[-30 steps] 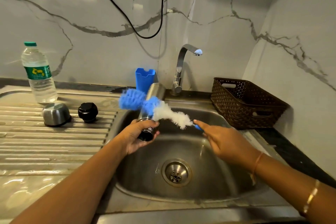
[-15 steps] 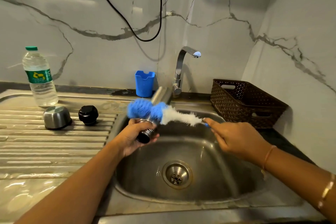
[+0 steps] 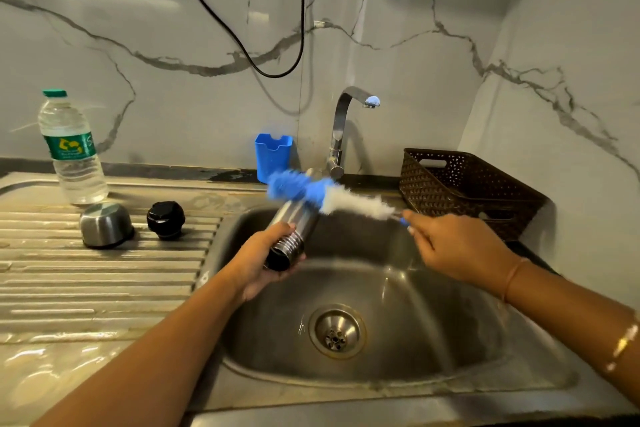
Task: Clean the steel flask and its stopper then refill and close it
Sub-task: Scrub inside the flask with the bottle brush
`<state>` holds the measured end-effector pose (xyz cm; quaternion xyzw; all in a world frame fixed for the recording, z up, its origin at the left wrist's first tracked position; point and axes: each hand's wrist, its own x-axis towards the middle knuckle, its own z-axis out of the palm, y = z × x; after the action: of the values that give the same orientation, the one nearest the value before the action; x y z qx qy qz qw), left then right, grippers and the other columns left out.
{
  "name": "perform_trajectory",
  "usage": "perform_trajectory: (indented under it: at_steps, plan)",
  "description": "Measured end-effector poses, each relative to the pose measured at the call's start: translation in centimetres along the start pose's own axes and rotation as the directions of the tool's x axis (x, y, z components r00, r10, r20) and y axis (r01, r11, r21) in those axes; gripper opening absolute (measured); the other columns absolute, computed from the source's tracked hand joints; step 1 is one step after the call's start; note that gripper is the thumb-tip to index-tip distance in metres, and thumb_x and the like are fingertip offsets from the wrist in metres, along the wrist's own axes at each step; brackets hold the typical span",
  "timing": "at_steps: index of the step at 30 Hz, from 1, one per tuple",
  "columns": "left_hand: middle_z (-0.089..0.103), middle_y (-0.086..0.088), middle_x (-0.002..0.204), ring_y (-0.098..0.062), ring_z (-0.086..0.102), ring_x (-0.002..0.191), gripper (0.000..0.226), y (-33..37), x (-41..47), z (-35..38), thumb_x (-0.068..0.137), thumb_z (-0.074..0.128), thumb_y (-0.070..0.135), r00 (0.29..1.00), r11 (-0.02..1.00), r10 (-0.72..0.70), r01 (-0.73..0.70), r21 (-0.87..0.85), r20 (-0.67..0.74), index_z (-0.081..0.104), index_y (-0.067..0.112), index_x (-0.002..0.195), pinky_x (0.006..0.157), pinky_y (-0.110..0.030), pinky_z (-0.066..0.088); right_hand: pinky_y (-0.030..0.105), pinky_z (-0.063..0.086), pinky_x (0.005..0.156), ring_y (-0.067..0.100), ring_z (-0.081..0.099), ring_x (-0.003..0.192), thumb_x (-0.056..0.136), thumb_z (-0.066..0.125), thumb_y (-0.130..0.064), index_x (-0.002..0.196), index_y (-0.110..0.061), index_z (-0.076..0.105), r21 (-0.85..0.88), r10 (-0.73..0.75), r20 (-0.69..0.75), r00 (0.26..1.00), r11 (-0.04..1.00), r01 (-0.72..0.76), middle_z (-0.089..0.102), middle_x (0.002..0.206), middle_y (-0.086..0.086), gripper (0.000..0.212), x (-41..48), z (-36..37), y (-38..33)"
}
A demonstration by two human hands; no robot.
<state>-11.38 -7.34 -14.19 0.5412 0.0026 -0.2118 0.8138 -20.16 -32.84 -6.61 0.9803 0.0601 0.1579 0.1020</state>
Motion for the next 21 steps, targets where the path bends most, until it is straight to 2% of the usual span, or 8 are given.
perform_trajectory:
  at_steps: [3,6,8,11,13,15,17,21]
  plan:
    - [0.061,-0.015,0.092,-0.028,0.063,0.081,0.030,0.3,-0.2,0.3,0.080,0.059,0.022,0.998,0.986,-0.044,0.051,-0.162,0.050,0.054,0.007,0.106,0.087,-0.043,0.049,0.038,0.048,0.075,0.034,0.064,0.091,0.099,0.033,-0.030,0.139,-0.026,0.043,0.067,0.142,-0.034,0.989,0.988,-0.139,0.068,0.106,0.013,0.041,1.5,-0.7,1.1]
    - [0.063,-0.019,0.097,-0.035,0.065,0.093,0.054,0.5,-0.1,0.0,0.066,0.071,0.020,0.988,0.962,-0.064,0.098,-0.256,0.138,0.053,0.003,0.114,0.087,-0.051,0.051,0.035,0.048,0.068,0.025,0.063,0.074,0.099,0.037,-0.031,0.138,-0.030,0.045,0.170,0.008,-0.006,1.000,0.985,-0.007,0.067,0.084,0.005,0.040,1.5,-1.2,0.3]
    - [0.062,-0.023,0.104,-0.040,0.065,0.097,0.082,0.6,0.1,-0.6,0.044,0.090,0.013,0.981,0.952,-0.067,0.117,-0.284,0.180,0.053,0.002,0.116,0.085,-0.060,0.049,0.031,0.048,0.063,0.018,0.058,0.064,0.099,0.037,-0.032,0.139,-0.033,0.042,0.190,-0.120,0.011,0.993,0.975,0.116,0.061,0.073,-0.001,0.041,1.3,-1.8,-0.3]
    - [0.062,-0.026,0.103,-0.045,0.064,0.098,0.106,0.4,0.3,-0.9,0.021,0.094,0.004,0.964,0.941,-0.110,0.179,-0.288,0.243,0.051,0.001,0.117,0.081,-0.064,0.050,0.028,0.043,0.060,0.019,0.059,0.067,0.099,0.035,-0.033,0.140,-0.034,0.040,0.054,-0.106,-0.013,0.994,0.993,0.107,0.065,0.081,0.002,0.041,1.8,-2.4,0.3]
    - [0.058,-0.030,0.105,-0.049,0.064,0.096,0.108,0.4,0.1,-0.4,0.020,0.092,-0.004,0.952,0.918,-0.125,0.218,-0.330,0.280,0.047,-0.001,0.119,0.075,-0.061,0.053,0.032,0.046,0.065,0.026,0.062,0.077,0.099,0.033,-0.032,0.137,-0.031,0.045,-0.007,0.017,-0.019,1.000,1.000,-0.017,0.066,0.091,0.008,0.039,2.3,-2.8,1.1]
    - [0.059,-0.031,0.102,-0.044,0.067,0.089,0.109,0.5,-0.2,0.0,0.020,0.090,-0.006,0.946,0.915,-0.143,0.238,-0.326,0.291,0.045,-0.001,0.120,0.063,-0.046,0.060,0.034,0.049,0.066,0.023,0.057,0.069,0.100,0.032,-0.032,0.134,-0.028,0.047,-0.036,0.072,0.002,0.997,0.997,-0.072,0.060,0.081,0.005,0.038,2.7,-3.2,1.7]
    - [0.061,-0.030,0.099,-0.036,0.069,0.084,0.106,0.5,-0.5,0.3,0.027,0.092,-0.001,0.945,0.931,-0.152,0.235,-0.278,0.289,0.045,0.000,0.122,0.054,-0.033,0.058,0.029,0.044,0.059,0.012,0.046,0.057,0.099,0.034,-0.033,0.137,-0.033,0.045,0.012,0.013,0.026,1.000,1.000,-0.013,0.055,0.072,-0.002,0.039,2.5,-3.3,1.9]
    - [0.057,-0.027,0.111,-0.033,0.068,0.080,0.066,0.6,-0.6,0.2,0.068,0.072,0.016,0.972,0.945,-0.161,0.203,-0.258,0.174,0.047,0.004,0.128,0.051,-0.029,0.057,0.016,0.028,0.049,0.005,0.042,0.049,0.099,0.037,-0.037,0.136,-0.041,0.044,0.125,-0.184,0.106,0.977,0.977,0.171,0.044,0.057,-0.014,0.038,0.8,-3.8,0.9]
